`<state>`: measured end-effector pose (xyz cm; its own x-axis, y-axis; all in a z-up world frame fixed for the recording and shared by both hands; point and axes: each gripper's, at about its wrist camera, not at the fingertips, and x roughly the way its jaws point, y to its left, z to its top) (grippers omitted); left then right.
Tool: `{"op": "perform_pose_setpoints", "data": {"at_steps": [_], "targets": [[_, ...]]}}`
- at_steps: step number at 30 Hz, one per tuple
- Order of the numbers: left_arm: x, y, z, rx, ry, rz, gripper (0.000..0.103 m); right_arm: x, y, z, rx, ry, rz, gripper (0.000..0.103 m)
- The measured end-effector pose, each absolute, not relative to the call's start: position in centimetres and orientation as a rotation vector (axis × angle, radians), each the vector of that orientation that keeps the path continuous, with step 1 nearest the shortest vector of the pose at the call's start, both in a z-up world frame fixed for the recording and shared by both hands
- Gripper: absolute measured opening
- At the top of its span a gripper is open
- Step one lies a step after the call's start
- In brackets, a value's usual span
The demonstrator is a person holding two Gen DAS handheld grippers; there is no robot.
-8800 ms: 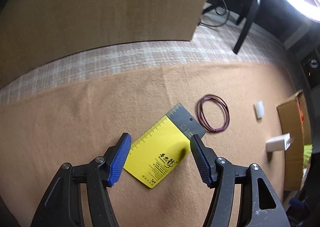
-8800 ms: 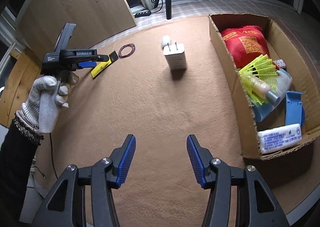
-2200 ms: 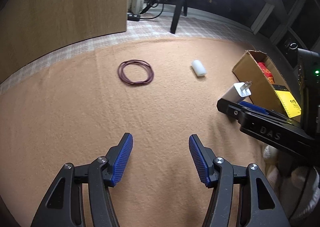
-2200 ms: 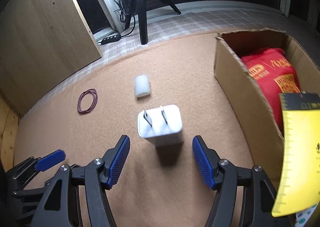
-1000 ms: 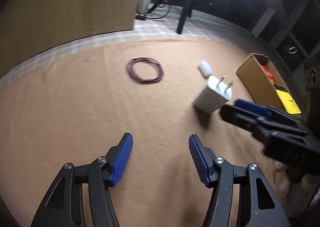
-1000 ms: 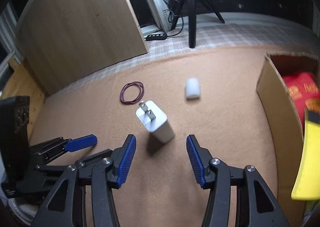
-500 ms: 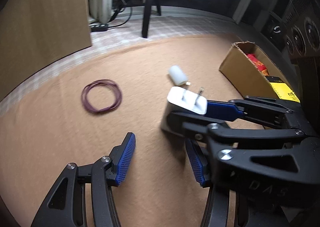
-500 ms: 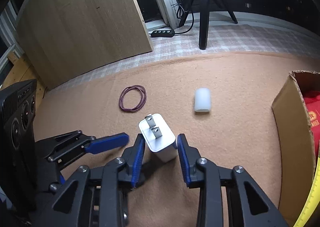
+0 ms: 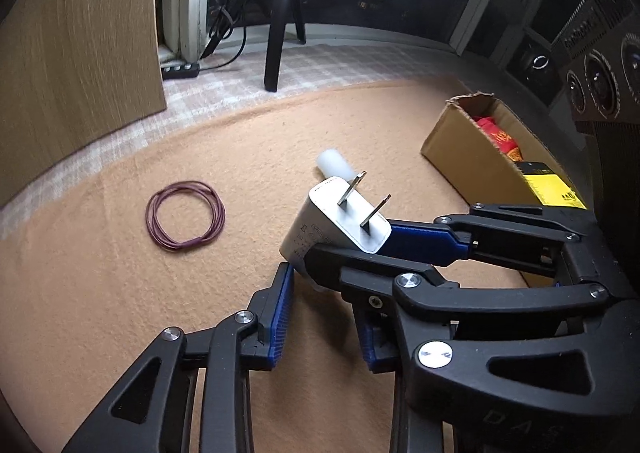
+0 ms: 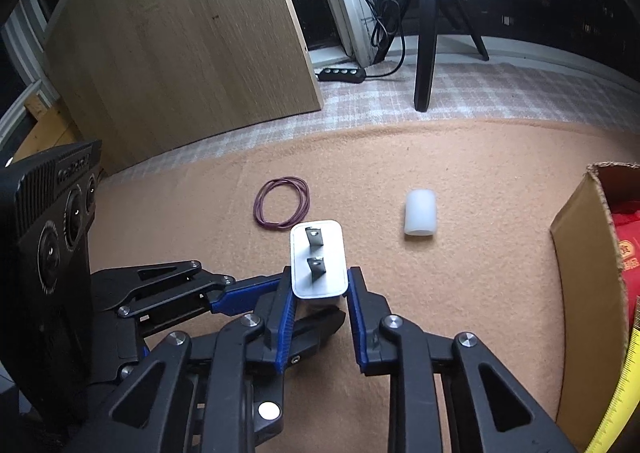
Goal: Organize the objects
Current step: 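Close the right tool on the white charger plug, then carry the plug with the right tool into the box and release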
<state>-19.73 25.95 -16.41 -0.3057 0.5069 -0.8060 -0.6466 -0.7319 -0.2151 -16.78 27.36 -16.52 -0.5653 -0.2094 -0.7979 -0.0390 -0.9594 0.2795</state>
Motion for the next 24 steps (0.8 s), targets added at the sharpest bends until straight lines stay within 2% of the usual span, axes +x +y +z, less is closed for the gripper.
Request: {"op": "perform_pose_setpoints", "data": {"at_steps": [10, 18, 24], "targets": [[-15.5, 27.7, -11.2, -1.118, 0.197, 2.049, 0.031, -11.7, 29.3, -12.0, 1.32, -0.512, -2.736, 0.022], [-10.0, 33.9, -8.0, -1.046, 0.206, 1.947, 0.031, -4.3, 36.0, -9.7, 1.291, -0.714, -2.795, 0.021], [-6.3, 40.3, -7.7, -1.016, 0.264, 1.868, 0.031, 0.2, 40.9, -9.2, 1.316, -0.773, -2.868, 0.021]]}}
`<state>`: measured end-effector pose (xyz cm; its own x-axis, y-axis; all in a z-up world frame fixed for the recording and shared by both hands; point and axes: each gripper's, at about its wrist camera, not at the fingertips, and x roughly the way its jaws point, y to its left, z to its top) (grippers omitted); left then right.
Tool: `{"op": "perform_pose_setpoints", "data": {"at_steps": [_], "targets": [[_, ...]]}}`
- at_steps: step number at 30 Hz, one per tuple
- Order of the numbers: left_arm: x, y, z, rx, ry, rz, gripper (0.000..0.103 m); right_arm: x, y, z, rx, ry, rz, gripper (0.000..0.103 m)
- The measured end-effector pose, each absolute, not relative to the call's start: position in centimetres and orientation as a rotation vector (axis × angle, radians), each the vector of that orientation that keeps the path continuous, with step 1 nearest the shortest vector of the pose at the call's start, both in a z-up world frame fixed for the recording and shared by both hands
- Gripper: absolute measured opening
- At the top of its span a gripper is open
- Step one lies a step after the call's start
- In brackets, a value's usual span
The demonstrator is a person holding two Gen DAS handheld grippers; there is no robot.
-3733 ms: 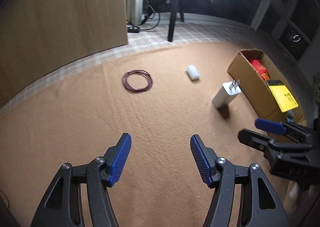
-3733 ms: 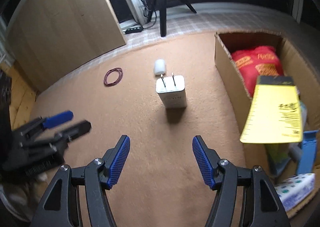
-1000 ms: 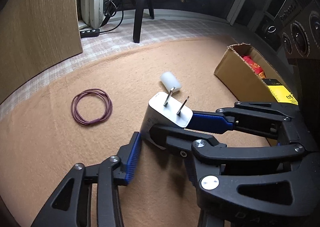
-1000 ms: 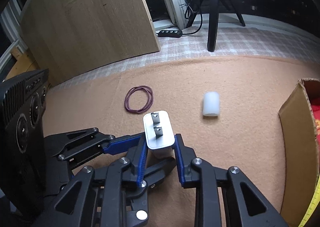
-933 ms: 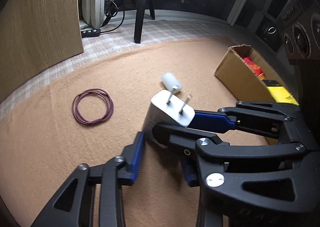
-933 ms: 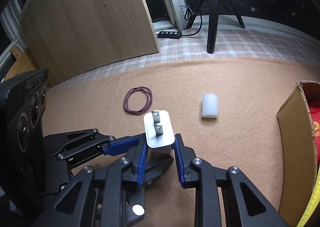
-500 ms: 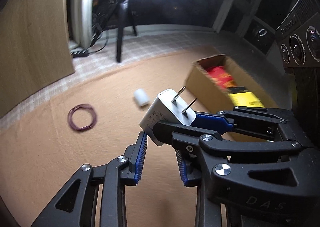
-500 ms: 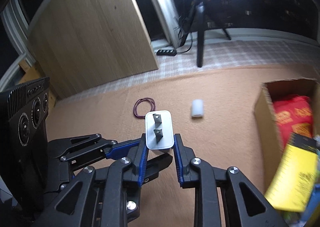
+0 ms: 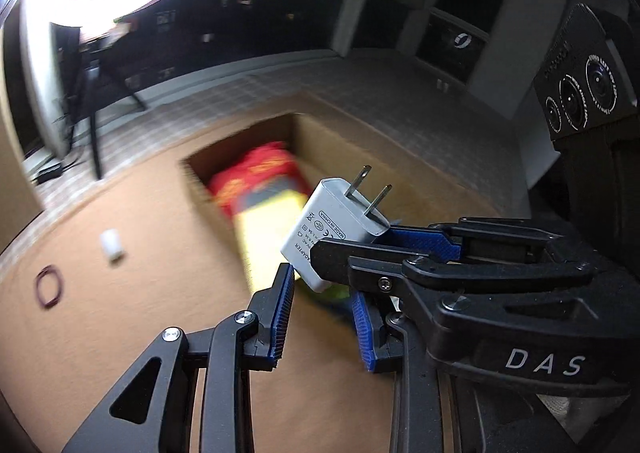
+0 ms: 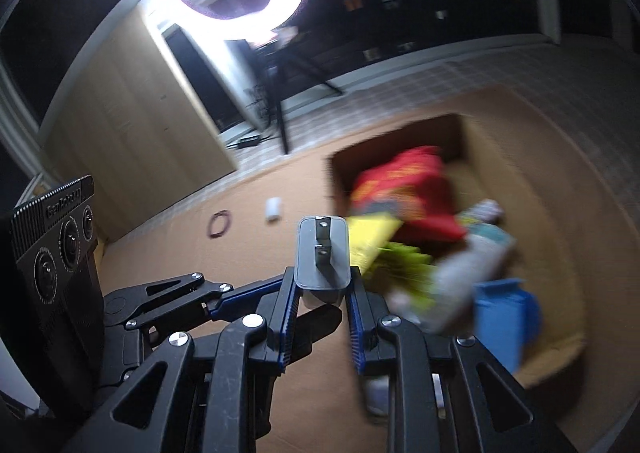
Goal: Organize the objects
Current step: 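Carry the plug with the right tool into the box and release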
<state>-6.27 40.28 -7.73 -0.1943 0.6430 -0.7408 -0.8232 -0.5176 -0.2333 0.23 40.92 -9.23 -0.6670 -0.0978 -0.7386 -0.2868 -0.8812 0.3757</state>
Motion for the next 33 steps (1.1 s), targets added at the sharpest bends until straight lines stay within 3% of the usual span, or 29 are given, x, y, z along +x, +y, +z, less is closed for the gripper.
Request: {"op": "perform_pose_setpoints", "data": {"at_steps": [14, 15, 18, 19, 33], "targets": [[-2.2, 47.1, -9.5, -1.057, 0.326, 1.796, 0.031, 4.2, 47.0, -10.5, -1.243, 0.742, 2.566, 0.021], [-2.5, 47.0, -9.6, -1.062, 0.327, 1.799, 0.031, 4.3, 47.0, -10.5, -1.242, 0.733, 2.558, 0.023], [-2.7, 46.5, -9.6, -1.085, 0.325, 1.799, 0.038, 4.6, 47.3, -10.3, -1.233, 0.718, 2.541, 0.047], [-3.1, 46.2, -9.7, -1.089, 0.321, 1.796, 0.038, 4.8, 47.3, -10.1, -1.221, 0.708, 2.541, 0.05], [-6.9, 35.7, -7.2, -1.165, 0.225, 2.003, 0.048, 2.7, 43.5, -7.0, -1.187, 0.574, 2.612, 0.051]]}}
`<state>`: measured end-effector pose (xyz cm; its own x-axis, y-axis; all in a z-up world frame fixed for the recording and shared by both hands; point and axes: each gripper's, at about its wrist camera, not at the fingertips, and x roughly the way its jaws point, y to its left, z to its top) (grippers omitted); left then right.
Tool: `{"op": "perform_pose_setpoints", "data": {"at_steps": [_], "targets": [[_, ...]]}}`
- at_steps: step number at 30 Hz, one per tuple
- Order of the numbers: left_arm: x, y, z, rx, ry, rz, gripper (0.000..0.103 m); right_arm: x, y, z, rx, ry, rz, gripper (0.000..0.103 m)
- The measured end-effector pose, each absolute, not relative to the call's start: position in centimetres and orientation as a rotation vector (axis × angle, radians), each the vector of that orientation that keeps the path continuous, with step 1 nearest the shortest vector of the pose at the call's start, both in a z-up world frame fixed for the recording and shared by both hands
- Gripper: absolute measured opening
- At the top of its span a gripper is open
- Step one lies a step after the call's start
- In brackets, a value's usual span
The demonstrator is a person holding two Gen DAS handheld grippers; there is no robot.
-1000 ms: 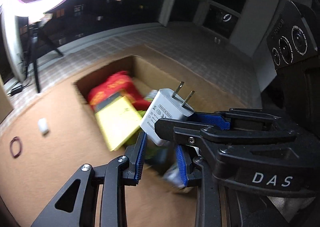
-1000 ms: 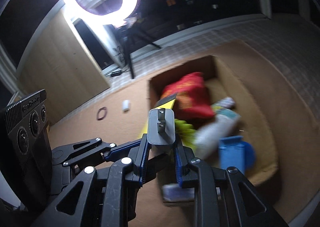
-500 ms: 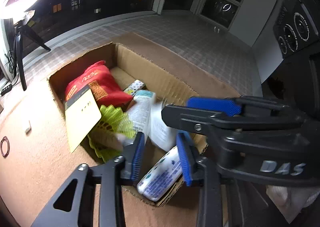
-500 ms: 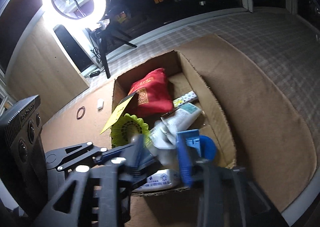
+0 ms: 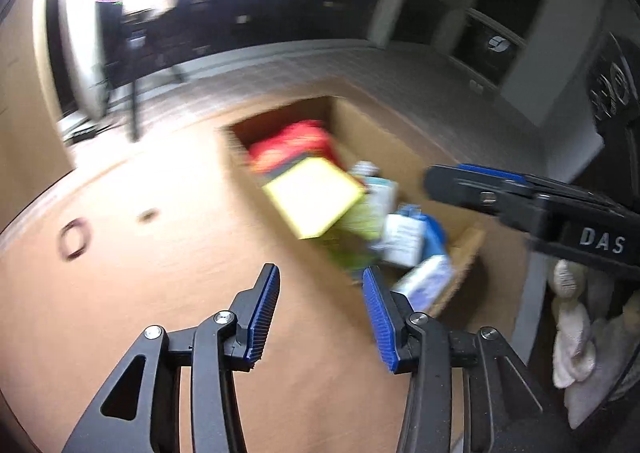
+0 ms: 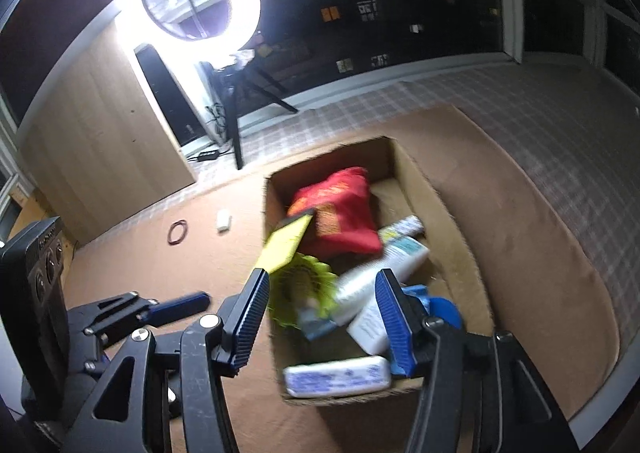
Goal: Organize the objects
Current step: 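Carry the plug with the right tool into the box and release, then move the right tool to the white cylinder and close on it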
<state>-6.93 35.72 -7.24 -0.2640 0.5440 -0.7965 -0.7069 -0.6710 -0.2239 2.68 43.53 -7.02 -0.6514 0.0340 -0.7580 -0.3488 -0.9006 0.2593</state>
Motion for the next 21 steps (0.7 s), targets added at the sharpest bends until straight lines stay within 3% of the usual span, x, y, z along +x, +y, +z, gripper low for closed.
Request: {"op": "perform_pose_setpoints", "data": {"at_steps": [2, 8, 21], "targets": [[-8.6, 33.2, -7.3, -1.213, 0.188, 2.064, 0.056, 1.4, 42.4, -6.8, -1.2, 0.544, 2.63, 0.051], [-14.1, 25.6, -7.7, -1.357, 0.052, 2.227, 0.063, -3.2, 38.5, -6.6, -1.263, 0.487, 2.696, 0.051], [-25.5, 16.9, -12.1, -1.634, -0.183, 2.324, 0.065, -16.3, 34.3, -12.2, -1.547, 0.571, 2.584, 0.051]]}}
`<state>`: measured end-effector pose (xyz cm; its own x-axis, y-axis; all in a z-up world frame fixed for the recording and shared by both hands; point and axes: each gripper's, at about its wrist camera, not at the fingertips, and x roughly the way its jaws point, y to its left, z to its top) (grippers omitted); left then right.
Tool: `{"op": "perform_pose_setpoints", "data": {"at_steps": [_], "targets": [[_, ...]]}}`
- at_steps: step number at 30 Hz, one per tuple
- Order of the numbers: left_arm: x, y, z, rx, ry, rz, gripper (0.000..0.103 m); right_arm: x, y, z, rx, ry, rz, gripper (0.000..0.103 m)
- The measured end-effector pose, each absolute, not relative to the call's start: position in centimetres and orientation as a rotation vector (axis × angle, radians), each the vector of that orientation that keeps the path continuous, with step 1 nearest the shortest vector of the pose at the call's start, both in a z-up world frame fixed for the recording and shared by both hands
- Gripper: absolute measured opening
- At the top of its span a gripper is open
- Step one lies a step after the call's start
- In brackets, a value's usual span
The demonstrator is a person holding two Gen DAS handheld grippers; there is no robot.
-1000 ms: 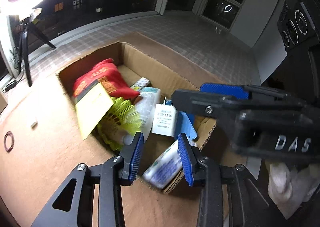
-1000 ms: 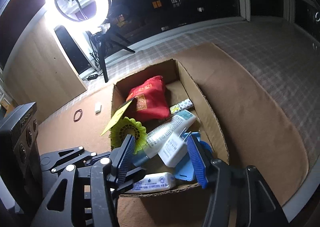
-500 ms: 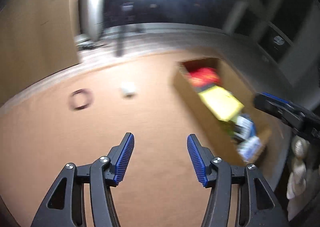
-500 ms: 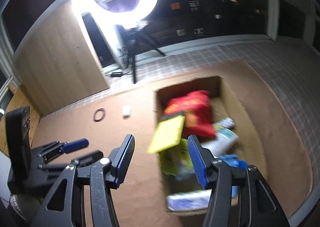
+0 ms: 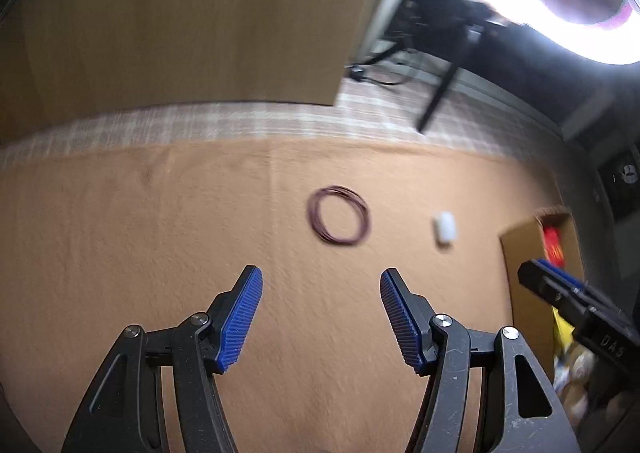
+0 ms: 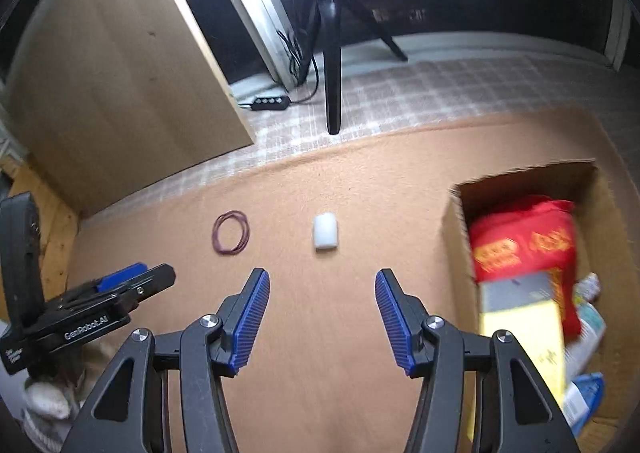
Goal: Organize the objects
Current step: 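Move the right tool to the white cylinder and close on it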
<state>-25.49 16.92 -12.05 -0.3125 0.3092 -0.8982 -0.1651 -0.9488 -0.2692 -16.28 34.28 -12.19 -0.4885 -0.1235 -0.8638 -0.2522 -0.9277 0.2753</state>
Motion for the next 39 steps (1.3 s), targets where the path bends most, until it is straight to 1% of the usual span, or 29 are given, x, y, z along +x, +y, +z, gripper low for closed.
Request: {"op": "perform_pose_setpoints", "data": {"at_steps": [2, 5, 10, 14, 17, 19, 21, 26, 27, 29, 30, 31, 33, 36, 39], "targets": [[-26.6, 16.9, -13.1, -1.663, -0.228, 2.307, 0.065, -17.9, 34.4, -13.4, -1.588, 0.609, 2.545, 0.051], [-28.0, 17.3, -14.5, -1.679, -0.229, 2.306, 0.065, -19.7, 34.6, -14.7, -1.632, 0.652, 2.503, 0.051], [-30.0, 18.1, -16.2, -1.721, -0.246, 2.311, 0.063, -22.2, 35.0, -16.6, -1.695, 0.638, 2.435, 0.051], [-31.1, 18.8, -17.0, -1.738, -0.228, 2.305, 0.05, -23.1, 35.3, -17.7, -1.721, 0.624, 2.407, 0.051], [-31.6, 19.3, -17.5, -1.749, -0.21, 2.305, 0.046, -23.6, 35.3, -18.3, -1.731, 0.608, 2.4, 0.05], [-31.9, 19.6, -17.5, -1.742, -0.199, 2.315, 0.044, -23.8, 35.3, -18.6, -1.74, 0.601, 2.396, 0.048], [-32.1, 19.9, -17.6, -1.741, -0.181, 2.32, 0.039, -24.1, 35.2, -18.8, -1.748, 0.578, 2.392, 0.046], [-32.1, 20.6, -17.7, -1.74, -0.104, 2.355, 0.019, -24.7, 34.5, -18.9, -1.746, 0.457, 2.391, 0.039], [-32.2, 20.7, -17.8, -1.74, -0.098, 2.358, 0.017, -24.7, 34.3, -18.9, -1.746, 0.429, 2.391, 0.037], [-32.3, 20.6, -17.9, -1.739, -0.111, 2.357, 0.006, -24.7, 33.9, -18.9, -1.75, 0.395, 2.399, 0.031], [-32.2, 20.4, -17.9, -1.739, -0.124, 2.35, 0.004, -24.7, 33.7, -18.9, -1.75, 0.383, 2.406, 0.027], [-32.2, 20.3, -18.0, -1.74, -0.143, 2.342, 0.003, -24.7, 33.6, -18.9, -1.751, 0.379, 2.413, 0.022], [-32.2, 20.0, -18.0, -1.739, -0.168, 2.339, 0.003, -24.7, 33.2, -18.8, -1.757, 0.385, 2.427, 0.016], [-32.1, 19.7, -18.0, -1.736, -0.179, 2.337, 0.0, -24.5, 32.8, -18.6, -1.746, 0.348, 2.441, 0.014], [-31.8, 19.4, -18.0, -1.736, -0.192, 2.339, 0.0, -24.3, 32.8, -18.3, -1.738, 0.352, 2.452, 0.012]]}}
